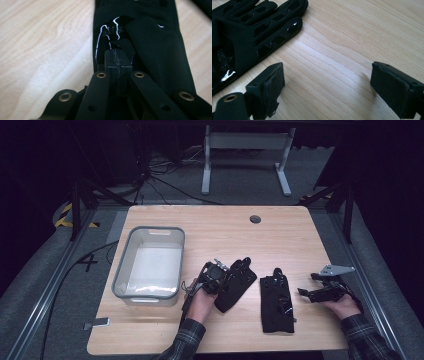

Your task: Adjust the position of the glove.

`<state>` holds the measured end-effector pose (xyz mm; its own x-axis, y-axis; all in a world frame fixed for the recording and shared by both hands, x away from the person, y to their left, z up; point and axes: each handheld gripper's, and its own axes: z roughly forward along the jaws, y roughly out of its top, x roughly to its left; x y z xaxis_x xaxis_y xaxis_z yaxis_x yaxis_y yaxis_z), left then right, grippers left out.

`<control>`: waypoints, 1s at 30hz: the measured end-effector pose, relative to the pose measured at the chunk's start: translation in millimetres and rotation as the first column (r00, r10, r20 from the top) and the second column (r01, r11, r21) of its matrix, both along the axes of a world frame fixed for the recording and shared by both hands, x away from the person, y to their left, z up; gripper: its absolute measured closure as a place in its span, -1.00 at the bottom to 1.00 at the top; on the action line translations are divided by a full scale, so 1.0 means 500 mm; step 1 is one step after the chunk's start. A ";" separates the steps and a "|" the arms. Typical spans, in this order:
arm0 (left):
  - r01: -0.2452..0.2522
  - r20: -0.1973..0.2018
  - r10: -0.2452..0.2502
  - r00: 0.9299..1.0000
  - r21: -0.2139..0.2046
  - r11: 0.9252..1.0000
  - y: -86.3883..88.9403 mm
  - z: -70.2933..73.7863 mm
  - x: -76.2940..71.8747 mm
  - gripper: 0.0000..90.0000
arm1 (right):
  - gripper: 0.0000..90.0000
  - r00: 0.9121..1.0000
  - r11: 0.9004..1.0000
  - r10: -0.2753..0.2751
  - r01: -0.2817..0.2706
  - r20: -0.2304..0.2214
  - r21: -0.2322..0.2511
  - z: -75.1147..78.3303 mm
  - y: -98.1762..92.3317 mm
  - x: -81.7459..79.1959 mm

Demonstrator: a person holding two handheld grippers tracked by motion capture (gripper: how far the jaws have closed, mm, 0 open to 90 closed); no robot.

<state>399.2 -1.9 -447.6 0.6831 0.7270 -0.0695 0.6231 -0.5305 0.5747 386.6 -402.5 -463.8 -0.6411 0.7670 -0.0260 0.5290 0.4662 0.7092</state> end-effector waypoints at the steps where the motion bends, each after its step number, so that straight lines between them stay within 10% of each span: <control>1: 0.009 -0.006 -0.009 1.000 -0.005 1.000 0.001 0.000 -0.007 0.99 | -0.72 1.000 1.000 0.000 0.000 0.000 0.000 0.000 0.000 0.000; 15: 0.088 -0.049 -0.094 0.994 -0.115 0.990 -0.008 -0.011 -0.074 0.98 | -0.72 1.000 1.000 0.000 0.000 0.000 0.001 0.000 0.000 0.000; 30: 0.171 -0.053 -0.179 0.982 -0.133 0.976 -0.036 -0.010 -0.107 0.89 | -0.72 1.000 1.000 0.009 -0.009 -0.001 -0.002 0.000 0.000 0.000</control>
